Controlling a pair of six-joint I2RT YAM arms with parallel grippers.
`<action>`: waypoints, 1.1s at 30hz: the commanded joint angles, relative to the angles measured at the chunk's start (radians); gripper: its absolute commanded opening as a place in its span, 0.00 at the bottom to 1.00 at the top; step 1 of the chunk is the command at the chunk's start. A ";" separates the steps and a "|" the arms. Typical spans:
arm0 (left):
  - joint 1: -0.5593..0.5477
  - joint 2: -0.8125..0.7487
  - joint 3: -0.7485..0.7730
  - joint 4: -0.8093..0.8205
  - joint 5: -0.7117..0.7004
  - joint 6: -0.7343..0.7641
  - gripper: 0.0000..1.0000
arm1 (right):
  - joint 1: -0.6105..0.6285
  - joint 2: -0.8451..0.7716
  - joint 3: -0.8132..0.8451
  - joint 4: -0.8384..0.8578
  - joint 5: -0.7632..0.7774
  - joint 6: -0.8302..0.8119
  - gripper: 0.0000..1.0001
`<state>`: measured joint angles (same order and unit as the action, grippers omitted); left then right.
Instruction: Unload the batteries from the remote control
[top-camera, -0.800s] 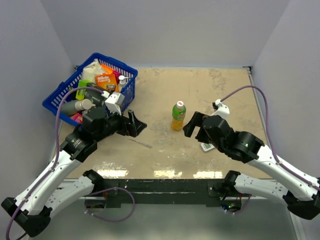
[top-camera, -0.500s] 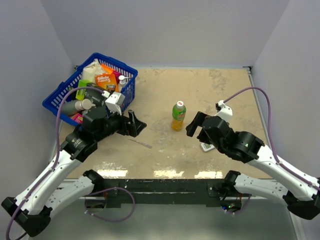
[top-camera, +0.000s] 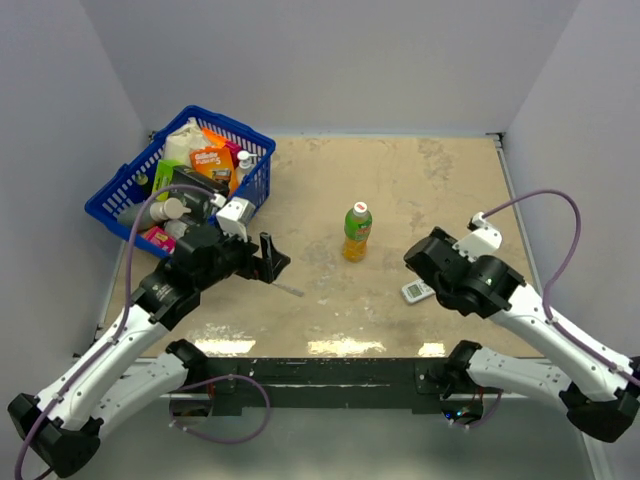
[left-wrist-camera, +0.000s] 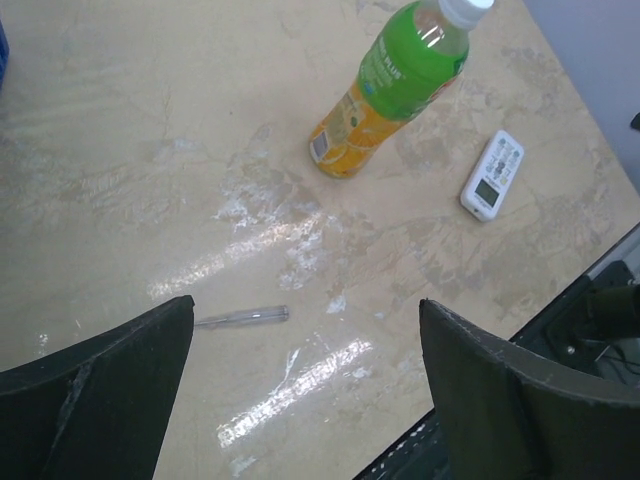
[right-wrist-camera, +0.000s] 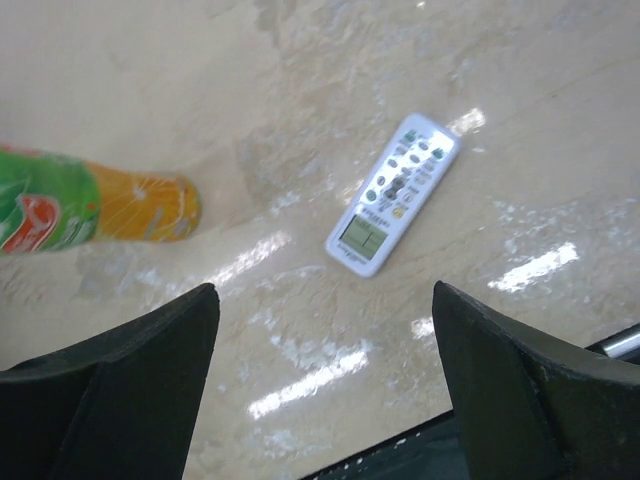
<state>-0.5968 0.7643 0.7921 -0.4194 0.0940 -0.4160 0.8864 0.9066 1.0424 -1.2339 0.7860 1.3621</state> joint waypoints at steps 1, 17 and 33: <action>-0.003 -0.029 -0.053 0.073 -0.008 0.072 0.97 | -0.119 0.077 -0.004 -0.001 0.037 -0.055 0.89; -0.003 -0.066 -0.076 0.099 0.000 0.095 0.96 | -0.443 0.288 -0.226 0.363 -0.269 -0.041 0.78; -0.003 -0.094 -0.077 0.093 -0.017 0.097 0.96 | -0.504 0.515 -0.214 0.395 -0.264 0.080 0.79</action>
<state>-0.5968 0.6849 0.7212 -0.3603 0.0925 -0.3466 0.3897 1.4181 0.8307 -0.8589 0.5049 1.3609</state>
